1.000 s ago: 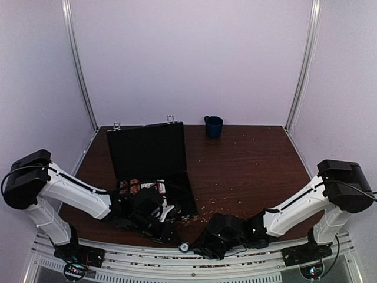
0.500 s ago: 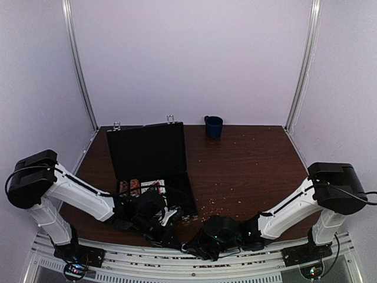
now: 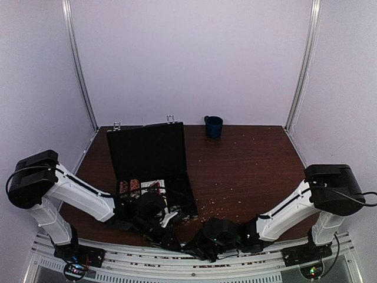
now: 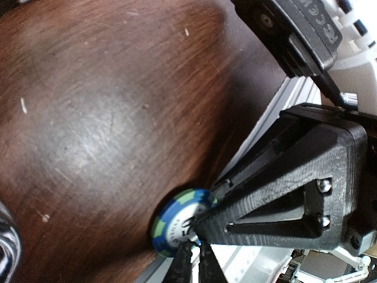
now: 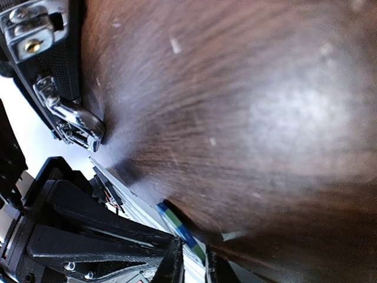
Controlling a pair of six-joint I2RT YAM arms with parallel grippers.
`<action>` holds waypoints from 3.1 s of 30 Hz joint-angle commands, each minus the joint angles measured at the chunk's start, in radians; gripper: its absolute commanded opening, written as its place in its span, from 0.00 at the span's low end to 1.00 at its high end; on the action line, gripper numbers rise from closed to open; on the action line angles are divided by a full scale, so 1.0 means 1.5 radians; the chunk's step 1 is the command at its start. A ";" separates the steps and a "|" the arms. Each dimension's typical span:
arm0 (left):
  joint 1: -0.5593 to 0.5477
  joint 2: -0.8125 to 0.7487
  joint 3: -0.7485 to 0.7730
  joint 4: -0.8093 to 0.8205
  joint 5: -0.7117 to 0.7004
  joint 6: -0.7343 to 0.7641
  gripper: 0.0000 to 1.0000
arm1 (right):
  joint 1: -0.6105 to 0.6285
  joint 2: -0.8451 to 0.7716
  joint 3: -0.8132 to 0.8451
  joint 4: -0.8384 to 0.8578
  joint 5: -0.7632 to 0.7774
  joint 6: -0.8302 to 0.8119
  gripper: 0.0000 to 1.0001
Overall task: Pack up texas hold em set
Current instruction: Pick up the poker chip from the corner of the board, then place the poker chip in the slot.
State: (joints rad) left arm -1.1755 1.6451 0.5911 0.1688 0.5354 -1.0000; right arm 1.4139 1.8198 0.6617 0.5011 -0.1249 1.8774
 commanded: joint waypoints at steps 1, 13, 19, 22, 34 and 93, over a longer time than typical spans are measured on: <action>-0.005 0.008 -0.001 0.019 0.012 0.016 0.07 | -0.006 0.001 0.003 0.041 0.073 -0.037 0.10; -0.004 -0.081 0.035 -0.104 -0.072 0.054 0.12 | -0.011 -0.055 0.008 -0.007 0.106 -0.090 0.00; 0.055 -0.199 0.111 -0.253 -0.161 0.110 0.27 | -0.036 -0.151 0.133 -0.309 0.134 -0.257 0.00; 0.126 -0.237 0.145 -0.332 -0.155 0.126 0.36 | -0.059 -0.186 0.226 -0.475 0.156 -0.368 0.00; 0.411 -0.296 0.199 -0.494 -0.071 0.179 0.51 | -0.092 -0.001 0.630 -0.658 0.135 -0.858 0.00; 0.623 -0.425 0.224 -0.550 -0.131 0.087 0.53 | -0.156 0.383 0.992 -0.711 -0.077 -1.500 0.00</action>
State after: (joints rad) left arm -0.2474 1.0351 0.8955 -0.6609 0.3550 -0.8619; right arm 1.1767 2.4092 2.1216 -0.5816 -0.2012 -0.3744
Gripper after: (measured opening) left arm 0.528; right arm 0.015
